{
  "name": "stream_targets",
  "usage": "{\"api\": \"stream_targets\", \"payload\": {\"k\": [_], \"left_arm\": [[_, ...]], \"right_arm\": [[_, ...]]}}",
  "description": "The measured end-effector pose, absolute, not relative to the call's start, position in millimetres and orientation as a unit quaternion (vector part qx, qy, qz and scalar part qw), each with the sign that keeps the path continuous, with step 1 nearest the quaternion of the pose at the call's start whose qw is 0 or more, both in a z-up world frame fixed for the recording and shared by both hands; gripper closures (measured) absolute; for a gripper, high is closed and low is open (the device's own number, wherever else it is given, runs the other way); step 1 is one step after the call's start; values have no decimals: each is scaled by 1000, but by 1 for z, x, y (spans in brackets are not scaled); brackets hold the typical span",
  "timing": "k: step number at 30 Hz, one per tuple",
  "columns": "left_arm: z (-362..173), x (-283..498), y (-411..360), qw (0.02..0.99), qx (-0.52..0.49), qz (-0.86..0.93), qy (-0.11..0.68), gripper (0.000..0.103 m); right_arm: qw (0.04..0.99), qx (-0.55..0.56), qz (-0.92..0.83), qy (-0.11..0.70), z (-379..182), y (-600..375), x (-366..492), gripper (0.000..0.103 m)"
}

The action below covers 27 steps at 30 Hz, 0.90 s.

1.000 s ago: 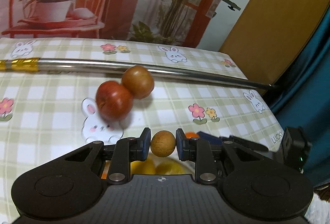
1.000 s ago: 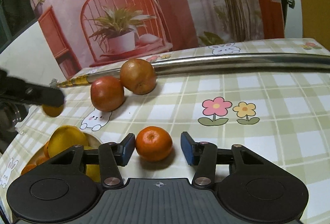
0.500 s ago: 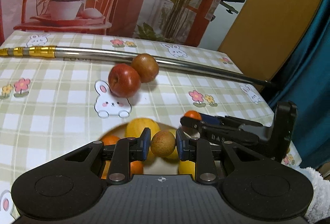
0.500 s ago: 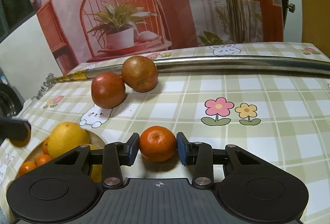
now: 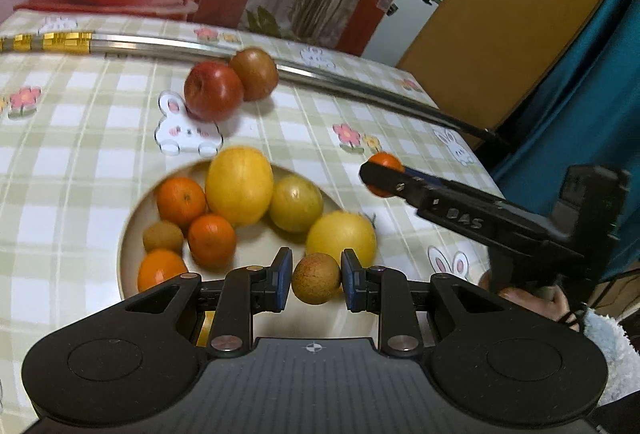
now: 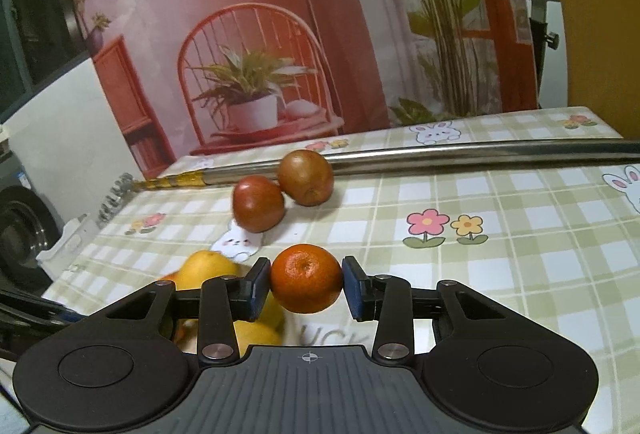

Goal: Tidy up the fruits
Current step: 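Close the right tool on the tangerine while the left tool lifts the kiwi, then carry kiwi and tangerine over the plate and open both tools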

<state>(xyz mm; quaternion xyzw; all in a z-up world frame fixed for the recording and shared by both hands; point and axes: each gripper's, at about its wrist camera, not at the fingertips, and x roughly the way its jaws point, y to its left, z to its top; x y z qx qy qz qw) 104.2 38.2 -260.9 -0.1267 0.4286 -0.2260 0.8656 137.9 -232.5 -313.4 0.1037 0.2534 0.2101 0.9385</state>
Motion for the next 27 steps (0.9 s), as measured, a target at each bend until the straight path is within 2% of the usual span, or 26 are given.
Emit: {"api": "stream_targets", "payload": {"k": [14, 27], "left_arm": [[-284, 75, 33, 853, -111, -204, 467, 75], [-293, 78, 36, 855, -92, -170, 481, 75]], "right_arm": [[932, 53, 245, 261, -307, -220, 70, 67], [914, 16, 284, 290, -322, -196, 67, 67]]}}
